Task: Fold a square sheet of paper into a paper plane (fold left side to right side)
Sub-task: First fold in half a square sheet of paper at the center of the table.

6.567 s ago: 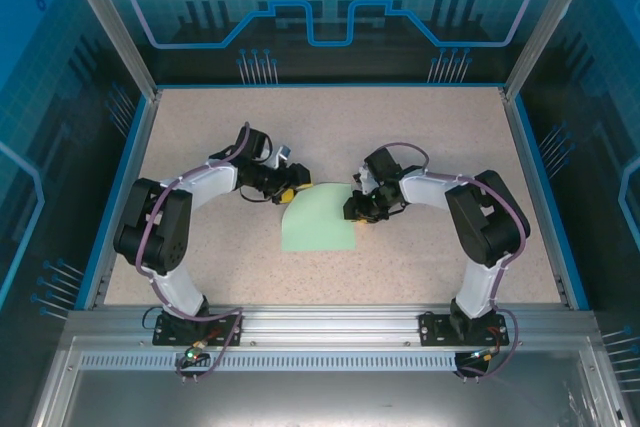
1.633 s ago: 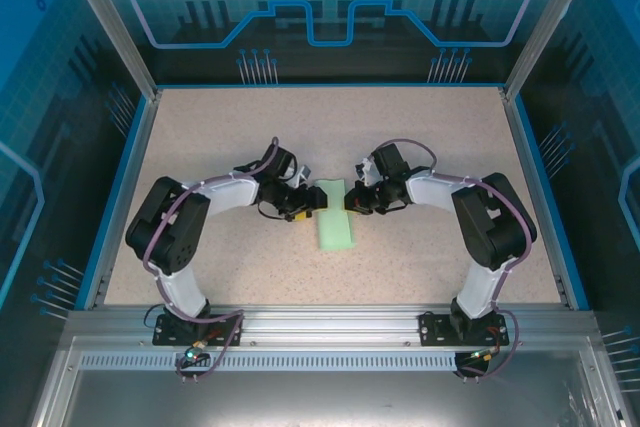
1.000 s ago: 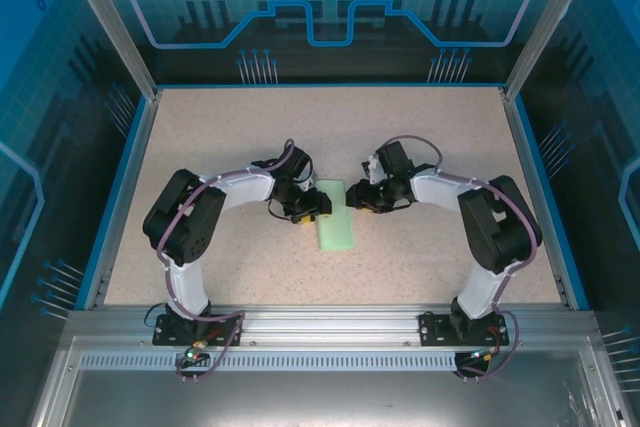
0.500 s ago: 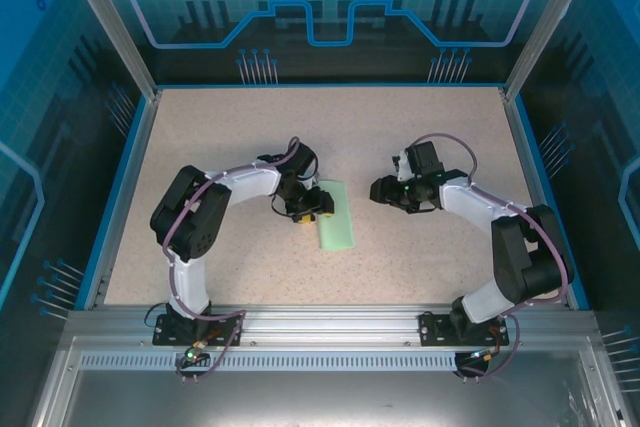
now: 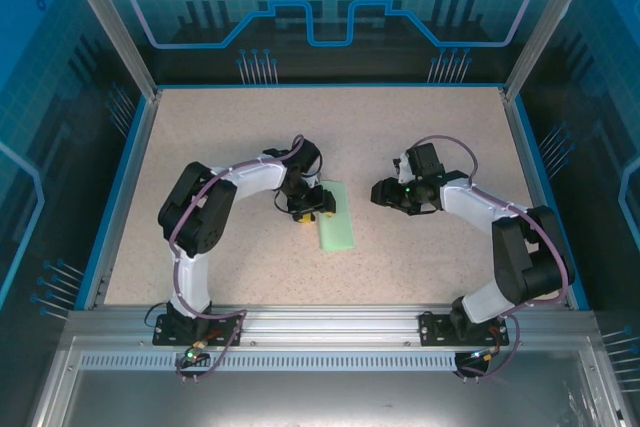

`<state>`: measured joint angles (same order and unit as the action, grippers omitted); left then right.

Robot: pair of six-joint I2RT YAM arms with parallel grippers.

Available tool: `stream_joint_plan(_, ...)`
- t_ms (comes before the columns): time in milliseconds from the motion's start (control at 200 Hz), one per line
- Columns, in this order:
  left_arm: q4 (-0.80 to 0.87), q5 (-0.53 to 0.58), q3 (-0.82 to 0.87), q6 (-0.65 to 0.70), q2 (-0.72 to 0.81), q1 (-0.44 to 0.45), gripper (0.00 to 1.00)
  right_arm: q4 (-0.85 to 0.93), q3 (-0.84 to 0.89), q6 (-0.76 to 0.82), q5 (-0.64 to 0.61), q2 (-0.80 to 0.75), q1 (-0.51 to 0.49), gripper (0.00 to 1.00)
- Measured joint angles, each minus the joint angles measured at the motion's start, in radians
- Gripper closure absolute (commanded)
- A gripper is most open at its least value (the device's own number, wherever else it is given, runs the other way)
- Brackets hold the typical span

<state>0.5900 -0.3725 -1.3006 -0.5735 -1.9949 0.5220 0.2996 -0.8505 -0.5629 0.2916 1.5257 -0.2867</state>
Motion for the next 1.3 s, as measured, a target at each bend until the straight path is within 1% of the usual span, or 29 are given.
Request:
stream_joint_plan(645,0.086,0.013,-0.071,0.031,-0.045,0.007,0.41,0.007,0.000,0.004,0.004,-0.008,0.000,0.46)
stream_joint_plan(1150,0.105,0.021,-0.087,0.034,-0.055,0.010,0.41,0.007,0.000,0.004,0.032,-0.008,0.000,0.46)
stream_joint_plan(1241,0.109,0.021,-0.091,0.034,-0.058,0.010,0.41,0.007,0.000,0.005,0.039,-0.007,0.000,0.48)
stream_joint_plan(1301,0.110,0.021,-0.091,0.034,-0.058,0.010,0.41,0.006,0.000,0.005,0.050,-0.006,0.000,0.52)
